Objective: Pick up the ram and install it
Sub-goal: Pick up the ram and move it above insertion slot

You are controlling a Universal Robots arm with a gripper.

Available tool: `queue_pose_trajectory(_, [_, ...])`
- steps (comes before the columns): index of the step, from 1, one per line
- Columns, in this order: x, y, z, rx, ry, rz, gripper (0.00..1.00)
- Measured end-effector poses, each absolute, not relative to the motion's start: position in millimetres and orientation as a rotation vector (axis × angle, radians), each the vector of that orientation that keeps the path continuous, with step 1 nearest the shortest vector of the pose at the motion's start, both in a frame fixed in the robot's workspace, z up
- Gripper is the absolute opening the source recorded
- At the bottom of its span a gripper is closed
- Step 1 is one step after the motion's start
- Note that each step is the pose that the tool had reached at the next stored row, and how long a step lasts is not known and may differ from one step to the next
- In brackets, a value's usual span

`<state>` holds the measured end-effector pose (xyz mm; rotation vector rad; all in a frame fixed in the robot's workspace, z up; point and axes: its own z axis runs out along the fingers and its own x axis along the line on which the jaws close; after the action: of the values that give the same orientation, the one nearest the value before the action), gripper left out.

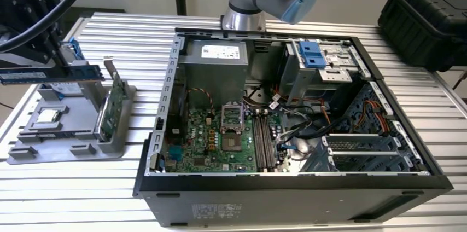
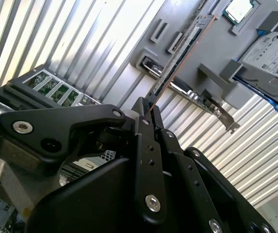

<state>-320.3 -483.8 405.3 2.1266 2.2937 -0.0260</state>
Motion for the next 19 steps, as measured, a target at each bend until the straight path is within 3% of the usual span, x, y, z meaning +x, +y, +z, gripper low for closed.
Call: queue_pose_trajectory(19, [-313.3,-483.8,405.3,2.127,2.294,-0.026,0.00])
